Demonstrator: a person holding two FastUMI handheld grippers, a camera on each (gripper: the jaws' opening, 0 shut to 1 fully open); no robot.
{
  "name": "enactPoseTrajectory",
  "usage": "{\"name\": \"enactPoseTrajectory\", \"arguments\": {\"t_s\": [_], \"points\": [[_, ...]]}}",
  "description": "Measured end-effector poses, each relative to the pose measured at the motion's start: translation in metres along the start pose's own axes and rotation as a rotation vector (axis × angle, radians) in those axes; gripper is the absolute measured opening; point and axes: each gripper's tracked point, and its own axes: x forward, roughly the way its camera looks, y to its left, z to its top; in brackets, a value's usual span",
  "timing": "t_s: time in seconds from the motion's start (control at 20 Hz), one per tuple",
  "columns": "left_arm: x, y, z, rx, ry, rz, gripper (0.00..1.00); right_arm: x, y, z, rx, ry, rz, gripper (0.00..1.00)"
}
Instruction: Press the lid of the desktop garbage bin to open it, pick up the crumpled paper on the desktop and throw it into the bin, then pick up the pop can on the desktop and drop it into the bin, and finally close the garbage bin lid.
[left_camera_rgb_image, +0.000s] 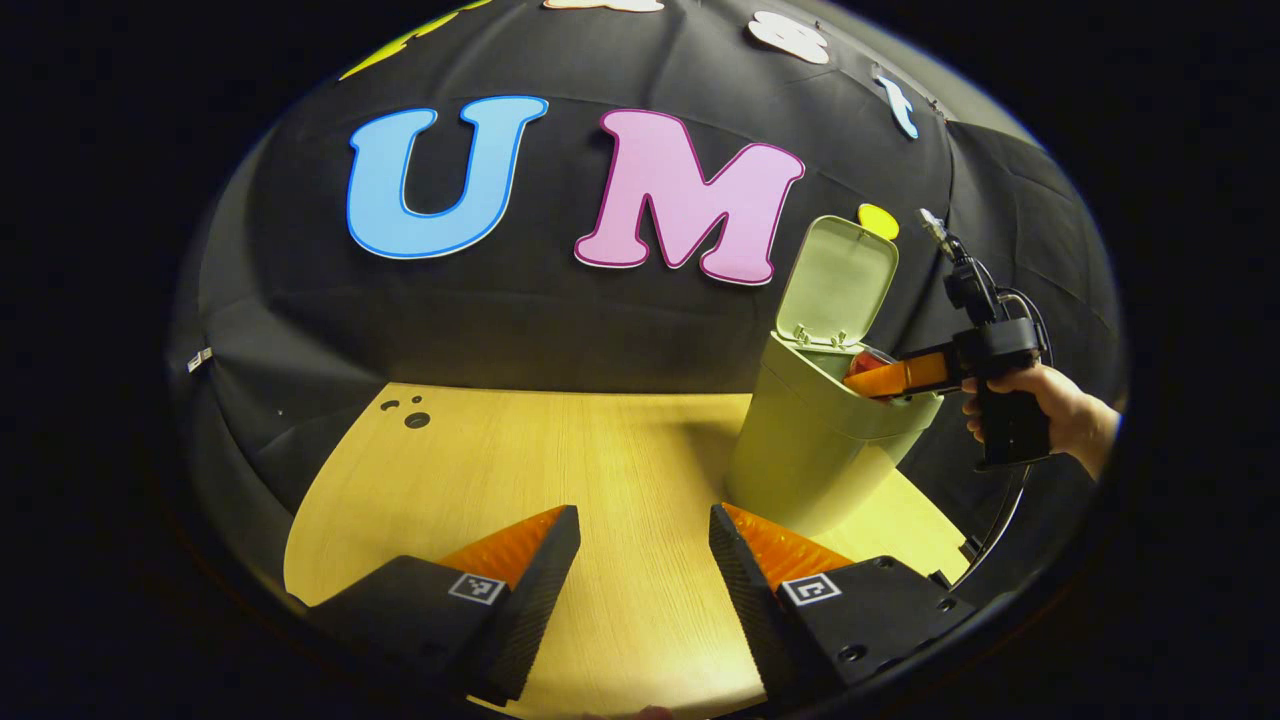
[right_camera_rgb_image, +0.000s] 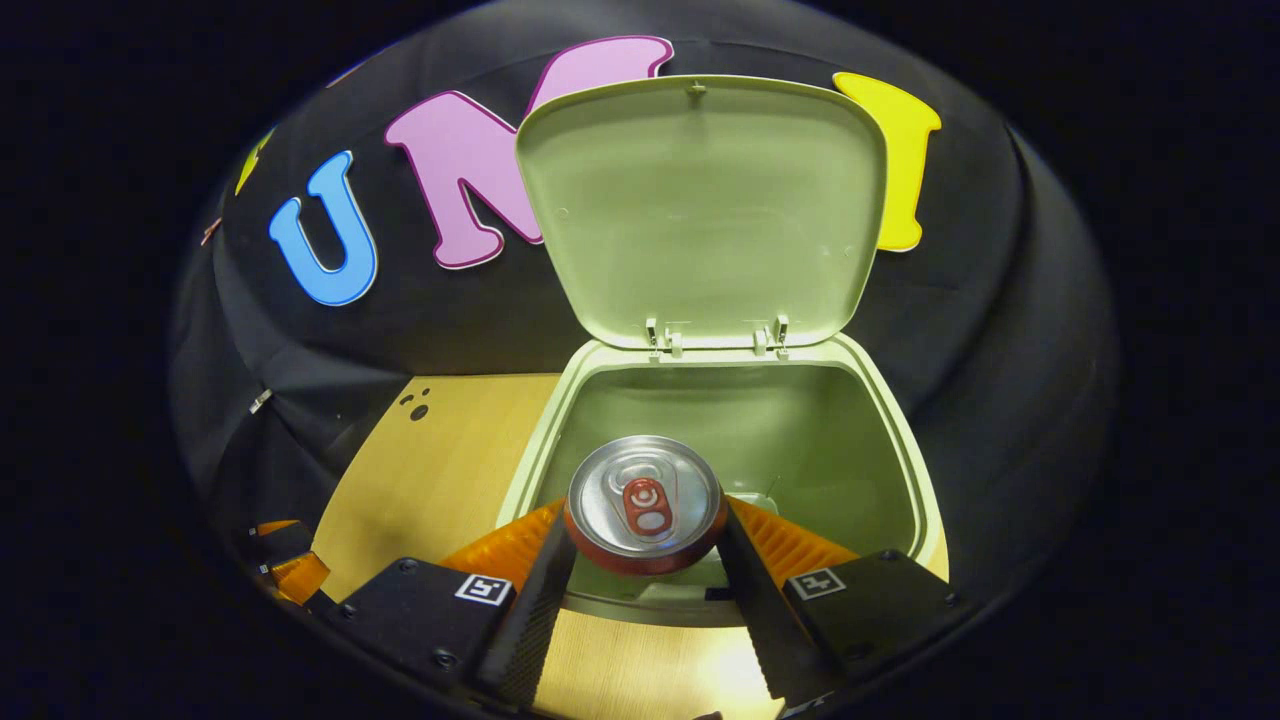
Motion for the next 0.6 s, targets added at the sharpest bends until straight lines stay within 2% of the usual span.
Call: {"name": "enactPoseTrajectory", "arguments": {"t_s": [0.35, 0.6], "points": [[0.001, 0.001, 0.002, 0.014, 0.0, -0.003, 0.85, -0.003, 0.0, 0.001, 0.015, -0.015, -0.003, 0.84], [0.001, 0.003, 0.004, 0.015, -0.003, -0.003, 0.85, -0.014, 0.001, 0.015, 0.051, -0.073, 0.005, 0.84]]}}
